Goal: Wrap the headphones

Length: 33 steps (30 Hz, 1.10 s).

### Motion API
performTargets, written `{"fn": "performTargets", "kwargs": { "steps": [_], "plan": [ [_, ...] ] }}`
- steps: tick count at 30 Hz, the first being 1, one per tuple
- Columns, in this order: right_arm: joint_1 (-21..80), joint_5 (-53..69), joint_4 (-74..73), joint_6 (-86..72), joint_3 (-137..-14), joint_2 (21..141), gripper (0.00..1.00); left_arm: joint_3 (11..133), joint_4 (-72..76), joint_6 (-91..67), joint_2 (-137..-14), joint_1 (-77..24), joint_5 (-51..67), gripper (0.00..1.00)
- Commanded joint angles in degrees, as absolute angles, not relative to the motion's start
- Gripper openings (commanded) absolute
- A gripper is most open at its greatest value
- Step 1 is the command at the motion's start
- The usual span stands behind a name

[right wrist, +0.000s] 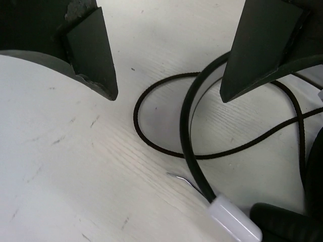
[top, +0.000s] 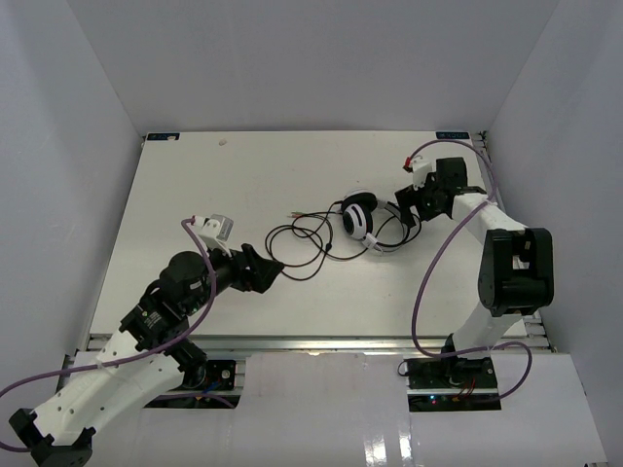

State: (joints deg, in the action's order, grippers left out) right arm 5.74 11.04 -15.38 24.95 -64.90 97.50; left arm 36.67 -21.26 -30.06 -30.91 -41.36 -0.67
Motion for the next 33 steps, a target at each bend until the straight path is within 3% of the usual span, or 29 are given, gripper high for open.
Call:
{"fn": "performTargets", "kwargs": {
  "steps": [1, 8, 13, 26, 33],
  "plan": [
    [4.31, 19.03, -19.72, 16.19, -63.13, 97.06, 0.87, 35.95, -19.39, -30.54, -30.88, -41.22, -0.09, 0.98],
    [4.44, 21.87, -18.22, 3.0, -58.94, 97.73, 0.79, 35.73, -19.14, -30.85, -31.01, -41.22, 1.74, 0.98],
    [4.83, 11.2, -17.95, -7.28, -58.63, 99.3, 0.59, 35.43, -19.16, -31.02, -30.94, -41.22, 1.58, 0.98],
    [5.1, 12.14, -17.66, -8.8, -62.47, 105.28, 0.24, 33.41, -18.37, -32.23, -31.83, -41.22, -1.46, 0.98],
    [4.93, 11.02, -17.92, -5.65, -61.63, 101.66, 0.08, 33.3, -17.84, -32.44, -31.38, -41.22, -1.08, 0.98]
  ]
}}
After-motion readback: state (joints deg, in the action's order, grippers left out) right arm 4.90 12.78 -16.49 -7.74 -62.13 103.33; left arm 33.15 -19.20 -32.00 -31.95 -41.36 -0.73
